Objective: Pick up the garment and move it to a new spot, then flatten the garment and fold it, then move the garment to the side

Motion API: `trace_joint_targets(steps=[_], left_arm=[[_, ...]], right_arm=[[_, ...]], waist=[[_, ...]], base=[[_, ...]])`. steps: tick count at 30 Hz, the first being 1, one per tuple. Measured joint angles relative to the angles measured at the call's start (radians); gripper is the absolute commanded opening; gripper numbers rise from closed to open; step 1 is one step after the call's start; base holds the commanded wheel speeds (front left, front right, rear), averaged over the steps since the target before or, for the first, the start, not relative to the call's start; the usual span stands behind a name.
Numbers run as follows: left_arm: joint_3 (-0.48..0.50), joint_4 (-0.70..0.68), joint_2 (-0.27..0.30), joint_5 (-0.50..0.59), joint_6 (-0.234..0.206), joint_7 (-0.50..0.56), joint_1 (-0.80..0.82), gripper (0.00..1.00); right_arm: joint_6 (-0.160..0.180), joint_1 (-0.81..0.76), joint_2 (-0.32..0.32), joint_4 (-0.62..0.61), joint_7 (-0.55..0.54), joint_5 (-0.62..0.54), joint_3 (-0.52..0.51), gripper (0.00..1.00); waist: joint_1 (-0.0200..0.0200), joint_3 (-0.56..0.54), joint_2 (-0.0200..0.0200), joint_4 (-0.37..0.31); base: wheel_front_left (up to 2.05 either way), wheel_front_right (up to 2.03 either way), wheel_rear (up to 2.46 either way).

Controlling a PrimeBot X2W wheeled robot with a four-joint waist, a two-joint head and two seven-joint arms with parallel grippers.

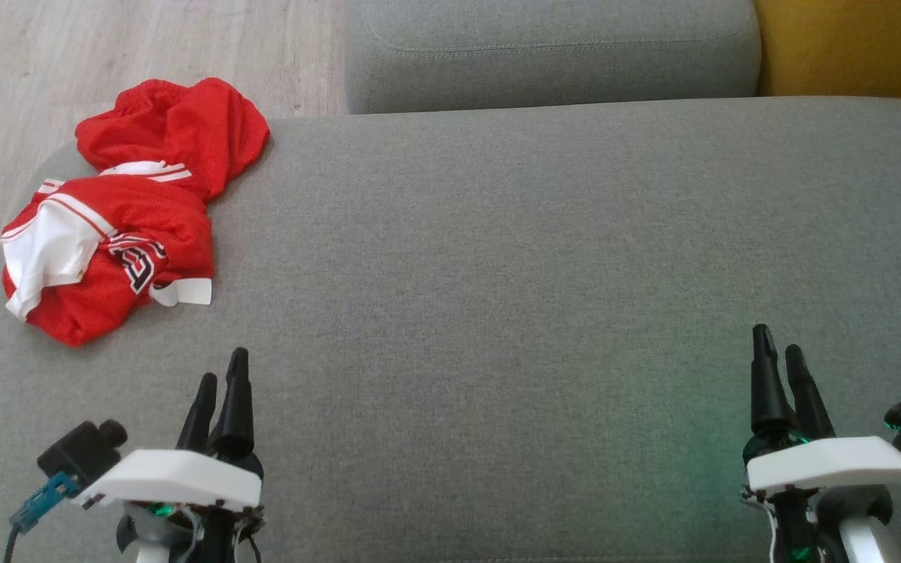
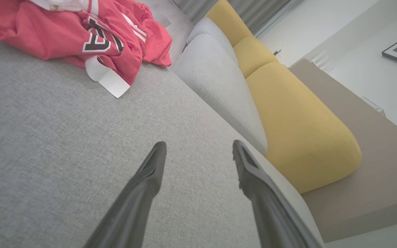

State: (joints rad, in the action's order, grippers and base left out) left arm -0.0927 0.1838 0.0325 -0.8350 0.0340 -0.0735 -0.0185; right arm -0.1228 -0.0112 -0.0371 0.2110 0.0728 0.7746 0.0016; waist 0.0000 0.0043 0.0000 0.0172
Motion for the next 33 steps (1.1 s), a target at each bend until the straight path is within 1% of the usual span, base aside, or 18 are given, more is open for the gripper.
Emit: trace_joint_targets(steps=[17, 18, 24, 26, 33], left_arm=[[-0.046, -0.002, 0.001, 0.223, -0.017, -0.052, -0.002, 1.0], [-0.046, -0.002, 0.001, 0.223, -0.017, -0.052, -0.002, 1.0], [-0.057, -0.002, 0.001, 0.291, -0.018, -0.065, -0.006, 1.0], [-0.059, -0.002, 0.001, 0.311, -0.026, -0.071, -0.01, 1.0], [-0.067, -0.001, 0.002, 0.388, -0.031, -0.096, -0.018, 1.0]], right_arm=[[0.0, -0.001, -0.001, 0.013, 0.048, -0.24, 0.048, 1.0], [0.0, -0.001, -0.001, 0.013, 0.048, -0.24, 0.048, 1.0], [0.0, -0.001, -0.001, 0.019, 0.067, -0.324, 0.057, 1.0], [0.0, -0.001, -0.001, 0.023, 0.071, -0.352, 0.058, 1.0], [0.0, -0.001, -0.002, 0.024, 0.09, -0.449, 0.063, 1.0]], waist=[[-0.0001, -0.005, 0.0, 0.008], [-0.0001, -0.005, 0.0, 0.008], [-0.0001, -0.006, 0.0, 0.011], [-0.0001, -0.006, 0.0, 0.011], [-0.0001, -0.007, 0.0, 0.014]], base=[[0.0, 0.0, 0.0], [0.0, 0.0, 0.0], [0.0, 0.0, 0.0], [0.0, 0.0, 0.0], [0.0, 0.0, 0.0]])
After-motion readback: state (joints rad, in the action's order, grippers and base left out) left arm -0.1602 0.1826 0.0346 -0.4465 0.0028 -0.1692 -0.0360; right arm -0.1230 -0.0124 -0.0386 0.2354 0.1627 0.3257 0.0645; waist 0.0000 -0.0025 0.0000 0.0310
